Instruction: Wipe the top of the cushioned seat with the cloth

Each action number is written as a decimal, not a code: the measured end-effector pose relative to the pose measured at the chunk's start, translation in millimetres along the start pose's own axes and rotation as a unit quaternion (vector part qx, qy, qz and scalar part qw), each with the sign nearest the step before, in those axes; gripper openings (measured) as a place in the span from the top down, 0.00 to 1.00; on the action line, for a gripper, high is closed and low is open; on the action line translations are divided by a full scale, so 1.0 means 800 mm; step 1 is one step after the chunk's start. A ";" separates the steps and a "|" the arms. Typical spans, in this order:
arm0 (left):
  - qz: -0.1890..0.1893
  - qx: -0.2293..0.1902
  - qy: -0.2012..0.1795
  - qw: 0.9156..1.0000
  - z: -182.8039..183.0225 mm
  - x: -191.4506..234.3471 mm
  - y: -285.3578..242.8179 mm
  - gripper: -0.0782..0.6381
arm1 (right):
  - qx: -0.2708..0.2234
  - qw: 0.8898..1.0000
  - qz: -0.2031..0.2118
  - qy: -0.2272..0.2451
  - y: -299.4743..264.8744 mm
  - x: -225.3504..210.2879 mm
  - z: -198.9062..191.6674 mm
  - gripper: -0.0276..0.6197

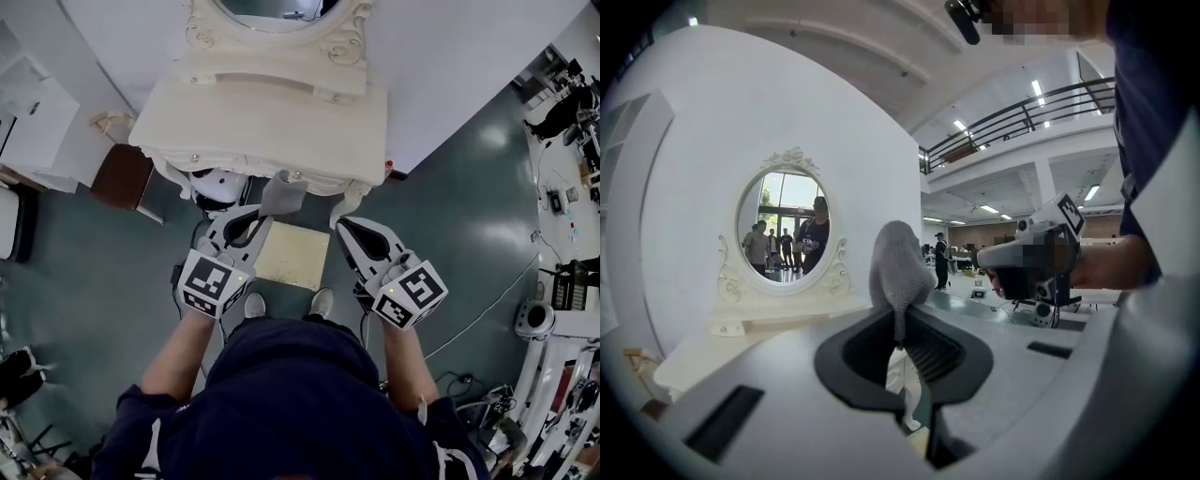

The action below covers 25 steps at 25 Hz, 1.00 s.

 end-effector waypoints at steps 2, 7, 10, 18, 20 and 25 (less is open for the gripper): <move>-0.003 -0.004 -0.005 1.000 0.008 0.000 -0.003 0.85 | -0.003 1.000 -0.004 0.003 0.002 -0.002 0.005 0.92; -0.002 -0.008 -0.013 1.000 0.017 0.010 -0.009 0.85 | -0.006 1.000 -0.004 0.008 -0.003 -0.006 0.011 0.92; -0.001 -0.009 -0.011 1.000 0.018 0.014 -0.009 0.85 | -0.003 1.000 0.000 0.010 -0.008 -0.005 0.012 0.92; 0.000 -0.014 -0.002 1.000 0.017 0.018 -0.017 0.85 | 0.005 1.000 0.007 0.012 -0.016 -0.009 0.012 0.92; -0.001 -0.014 -0.001 1.000 0.017 0.019 -0.018 0.85 | 0.005 1.000 0.006 0.012 -0.018 -0.010 0.012 0.92; 0.000 -0.012 0.000 1.000 0.015 0.022 -0.019 0.85 | 0.005 1.000 0.006 0.009 -0.021 -0.013 0.011 0.92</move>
Point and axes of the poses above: the fingertips, and each gripper's own axes: y backward along the fingers, x to its left, z out of its top, the point moved 5 cm from there along y, backward along the fingers, and after that the axes turned 11 degrees about -z, right-handed, at the moved point
